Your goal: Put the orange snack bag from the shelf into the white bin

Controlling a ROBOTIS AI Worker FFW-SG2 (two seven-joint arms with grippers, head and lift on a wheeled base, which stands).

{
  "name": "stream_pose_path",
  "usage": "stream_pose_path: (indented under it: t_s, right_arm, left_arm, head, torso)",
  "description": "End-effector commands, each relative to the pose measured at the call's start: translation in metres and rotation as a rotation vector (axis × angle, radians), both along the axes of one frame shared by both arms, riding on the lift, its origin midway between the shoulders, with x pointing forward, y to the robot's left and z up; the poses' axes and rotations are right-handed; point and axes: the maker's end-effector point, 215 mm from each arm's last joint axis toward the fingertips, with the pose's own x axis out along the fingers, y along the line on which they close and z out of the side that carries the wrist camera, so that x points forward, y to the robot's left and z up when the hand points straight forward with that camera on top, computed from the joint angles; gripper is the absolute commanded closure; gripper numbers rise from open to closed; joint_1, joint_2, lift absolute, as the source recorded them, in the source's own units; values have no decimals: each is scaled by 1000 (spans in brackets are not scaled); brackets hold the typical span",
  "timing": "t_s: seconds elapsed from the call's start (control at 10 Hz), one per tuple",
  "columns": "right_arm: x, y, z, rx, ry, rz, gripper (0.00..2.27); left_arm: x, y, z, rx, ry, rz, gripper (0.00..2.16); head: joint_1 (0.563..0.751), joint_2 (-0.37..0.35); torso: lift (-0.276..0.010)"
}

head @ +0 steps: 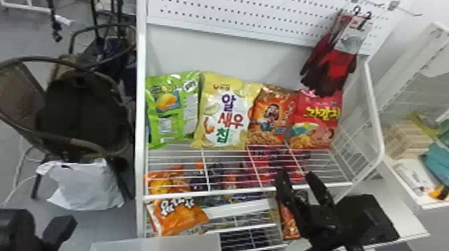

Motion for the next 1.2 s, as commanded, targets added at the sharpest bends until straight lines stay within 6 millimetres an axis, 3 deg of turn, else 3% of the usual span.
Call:
stream_pose_path:
  t_s: [0.0,0.8,1.1]
  right_arm:
    - [17,0,-2,5,26,9,124]
    - [117,26,23,-34,134,59,120]
    - [146,20,31,-80,167,41,117]
  left_arm:
    - [-2,0,-1,3,6,-1,2135]
    - [-1,-3,-2,5,18,0,2135]
    - [-1,-2,-2,7,19,0,2135]
  head:
    - [695,-324]
    - [695,-259]
    - [695,-243]
  torso:
    - [1]
    - [1]
    - [1]
